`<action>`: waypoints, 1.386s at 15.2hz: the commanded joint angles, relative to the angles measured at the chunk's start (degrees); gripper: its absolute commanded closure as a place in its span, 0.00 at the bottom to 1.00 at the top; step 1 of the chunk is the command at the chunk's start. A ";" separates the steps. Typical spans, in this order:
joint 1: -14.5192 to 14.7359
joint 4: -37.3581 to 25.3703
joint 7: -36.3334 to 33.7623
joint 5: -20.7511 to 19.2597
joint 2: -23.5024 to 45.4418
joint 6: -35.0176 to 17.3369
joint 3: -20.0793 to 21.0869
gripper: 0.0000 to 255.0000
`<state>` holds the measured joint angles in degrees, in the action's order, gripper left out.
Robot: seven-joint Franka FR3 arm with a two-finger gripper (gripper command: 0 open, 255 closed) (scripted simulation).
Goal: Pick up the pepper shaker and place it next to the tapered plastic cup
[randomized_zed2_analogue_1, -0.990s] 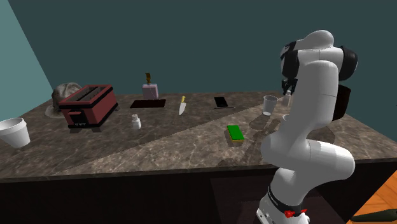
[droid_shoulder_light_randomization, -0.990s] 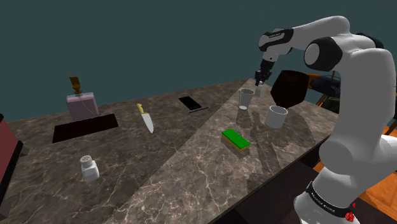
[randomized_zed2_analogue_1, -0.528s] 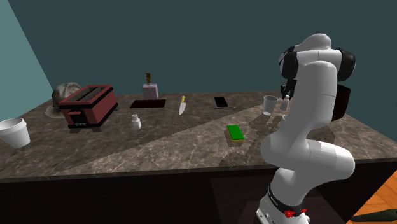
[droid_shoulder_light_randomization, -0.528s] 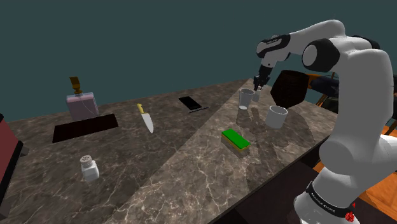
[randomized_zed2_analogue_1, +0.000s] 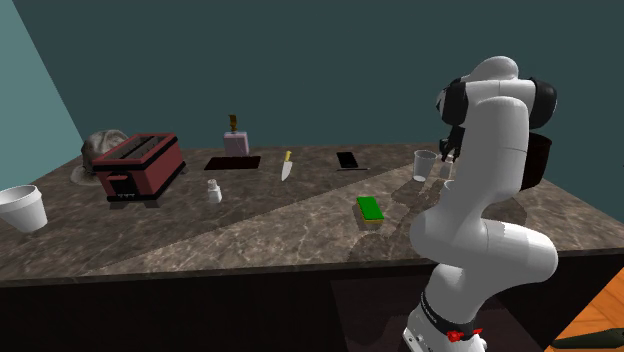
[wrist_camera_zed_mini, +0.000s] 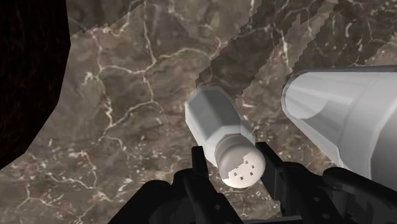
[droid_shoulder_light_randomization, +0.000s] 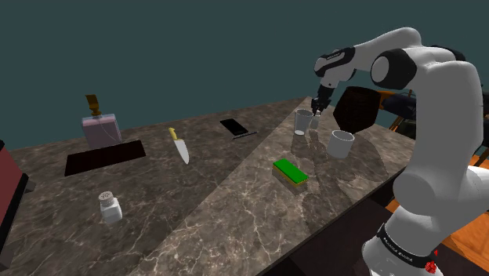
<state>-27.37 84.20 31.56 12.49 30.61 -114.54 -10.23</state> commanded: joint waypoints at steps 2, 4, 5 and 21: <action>0.00 0.02 0.01 0.01 0.01 -0.05 0.00 1.00; 0.00 0.03 0.01 0.01 0.00 -0.05 0.00 0.00; 0.00 0.03 0.01 0.01 0.00 -0.05 0.00 0.00; -0.44 -4.37 -0.49 -0.61 -1.85 6.17 -0.41 0.00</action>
